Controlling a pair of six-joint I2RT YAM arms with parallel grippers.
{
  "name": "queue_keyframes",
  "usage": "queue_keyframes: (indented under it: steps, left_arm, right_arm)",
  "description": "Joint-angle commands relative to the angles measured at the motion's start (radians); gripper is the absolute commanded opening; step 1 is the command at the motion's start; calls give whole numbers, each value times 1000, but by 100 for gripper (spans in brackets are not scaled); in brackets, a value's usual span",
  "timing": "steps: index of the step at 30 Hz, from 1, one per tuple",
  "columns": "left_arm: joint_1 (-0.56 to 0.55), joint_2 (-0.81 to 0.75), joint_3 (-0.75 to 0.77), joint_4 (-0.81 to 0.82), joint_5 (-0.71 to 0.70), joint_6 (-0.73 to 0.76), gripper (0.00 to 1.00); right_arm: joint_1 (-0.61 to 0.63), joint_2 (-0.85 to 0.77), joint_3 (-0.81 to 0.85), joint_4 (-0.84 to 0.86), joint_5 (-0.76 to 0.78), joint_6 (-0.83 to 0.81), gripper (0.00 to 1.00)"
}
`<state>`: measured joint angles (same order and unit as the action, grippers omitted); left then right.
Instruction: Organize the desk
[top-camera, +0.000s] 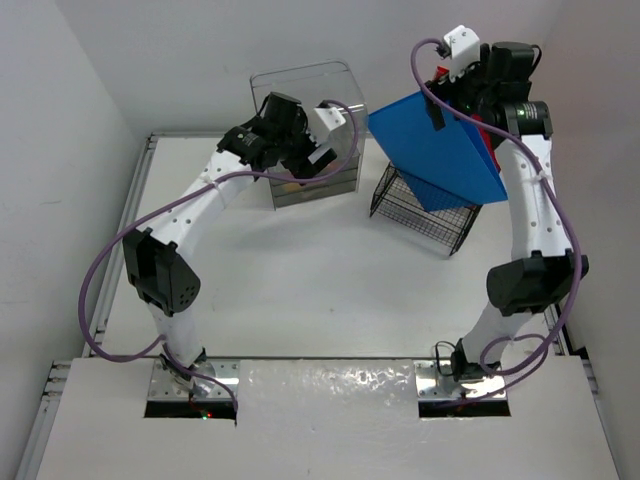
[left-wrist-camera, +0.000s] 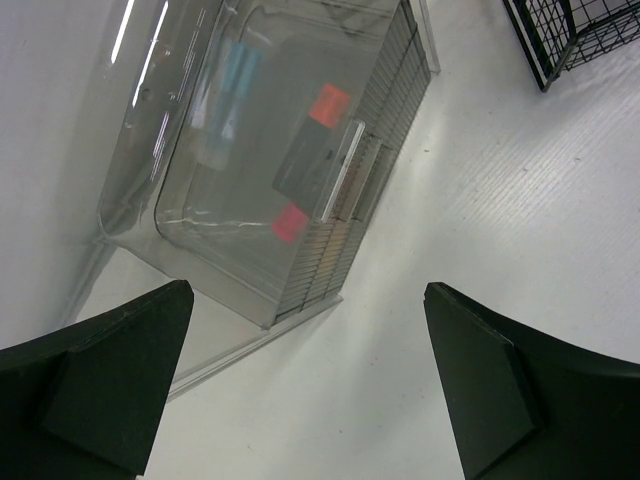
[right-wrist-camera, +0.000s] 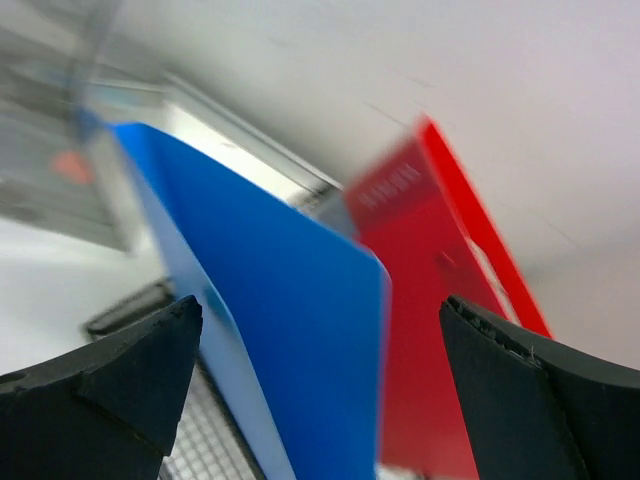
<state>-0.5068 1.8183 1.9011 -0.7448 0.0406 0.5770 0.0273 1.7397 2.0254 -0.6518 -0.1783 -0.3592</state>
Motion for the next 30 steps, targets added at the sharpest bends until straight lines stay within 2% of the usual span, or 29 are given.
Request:
queue_keyframes:
  steps: [1,2,4,5,8,11,12,16,19,21,23,25,26,28,30]
  left_arm:
    - [13,-54,-4,30,-4,11,100]
    - [13,-56,-8,32,-8,11,100]
    - [11,-57,-13,35,-10,12,100]
    - [13,-57,-13,33,-10,14,99]
    - [11,-57,-13,33,-8,17,100]
    - [11,-54,-13,30,-10,20,100]
    - [13,-54,-17,30,-10,20,99]
    - [13,-56,-25,30,-8,24,100]
    - [11,-57,-31,30,-10,27,100]
    - [13,-57,-33,28,-8,27,100]
    - [13,-59,-34,30,-8,27,100]
    - [13,-60,-37,30,-8,27,100]
    - [13,-63,-40,30,-8,27,100]
    - [13,-68,-46,32,-5,29,100]
    - [13,-76,-56,33,-7,29,100]
  right_arm:
    - [-23,81,119,-110,-231,14,99]
    - [-41,113,134,-123,-257,22,99]
    - [-66,133,147,-124,-332,35,91]
    - [-75,141,131,-117,-364,28,78]
    - [-75,127,57,-73,-415,2,58]
    - [-75,81,-11,-20,-457,-24,31]
    - [-75,61,-23,-5,-454,-23,18]
    - [-76,38,-45,3,-452,-58,0]
    - [-76,-6,-82,17,-457,-92,0]
    - [-79,-51,-157,101,-463,-86,0]
    - [-89,-135,-273,277,-466,-48,0]
    - [-102,-193,-365,448,-483,76,0]
    - [-118,-242,-451,631,-489,129,0]
    - [-128,-284,-523,832,-501,232,0]
    - [-132,-296,-544,900,-491,279,0]
